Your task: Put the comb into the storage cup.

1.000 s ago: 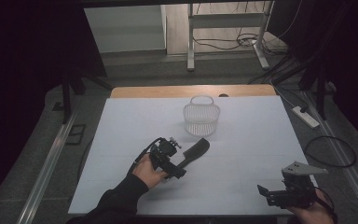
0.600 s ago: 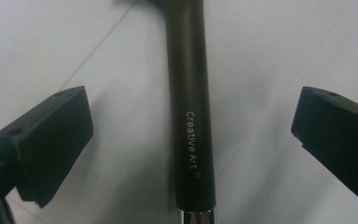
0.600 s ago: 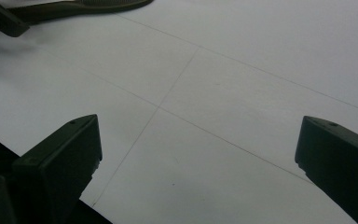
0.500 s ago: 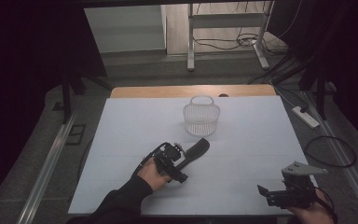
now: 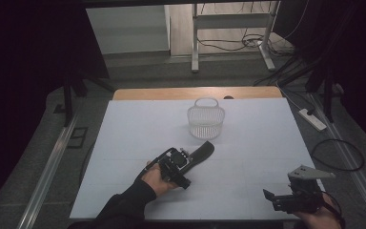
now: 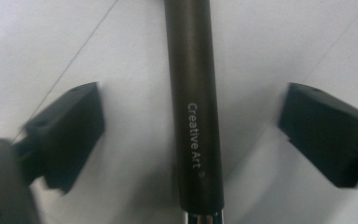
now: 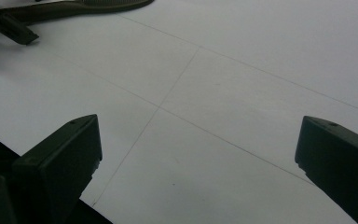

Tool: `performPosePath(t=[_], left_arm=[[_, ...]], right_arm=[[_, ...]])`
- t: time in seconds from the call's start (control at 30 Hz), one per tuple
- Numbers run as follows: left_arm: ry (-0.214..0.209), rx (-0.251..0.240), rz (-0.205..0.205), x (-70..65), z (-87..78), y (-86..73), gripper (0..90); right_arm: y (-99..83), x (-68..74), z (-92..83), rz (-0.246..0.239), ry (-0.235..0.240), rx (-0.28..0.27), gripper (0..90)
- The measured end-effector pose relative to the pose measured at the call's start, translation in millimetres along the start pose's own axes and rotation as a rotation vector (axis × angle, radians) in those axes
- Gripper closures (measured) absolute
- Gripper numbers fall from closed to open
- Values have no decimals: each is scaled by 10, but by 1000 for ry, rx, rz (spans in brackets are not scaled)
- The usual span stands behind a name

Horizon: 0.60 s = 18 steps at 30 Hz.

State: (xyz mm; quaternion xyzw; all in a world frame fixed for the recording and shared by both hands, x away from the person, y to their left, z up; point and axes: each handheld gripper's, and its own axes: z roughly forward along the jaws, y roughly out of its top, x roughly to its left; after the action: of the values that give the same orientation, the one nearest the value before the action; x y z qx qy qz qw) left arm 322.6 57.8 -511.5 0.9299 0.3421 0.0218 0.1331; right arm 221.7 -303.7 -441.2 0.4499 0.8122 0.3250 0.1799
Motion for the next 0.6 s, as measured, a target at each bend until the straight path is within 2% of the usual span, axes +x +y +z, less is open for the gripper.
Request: performPosePath(t=[0.37,0.47,0.6], left_arm=[[-4,-26,18,-29,-86,-35,661],[-15,-29,9,-7,-89,-43,719],[-23,-32,3,4,-89,-46,723]], right_arm=[[1,3,1,-2,0,1,8],[0,4,-1,-3,2,1,10],[0,2,-1,-3,3,0,11]])
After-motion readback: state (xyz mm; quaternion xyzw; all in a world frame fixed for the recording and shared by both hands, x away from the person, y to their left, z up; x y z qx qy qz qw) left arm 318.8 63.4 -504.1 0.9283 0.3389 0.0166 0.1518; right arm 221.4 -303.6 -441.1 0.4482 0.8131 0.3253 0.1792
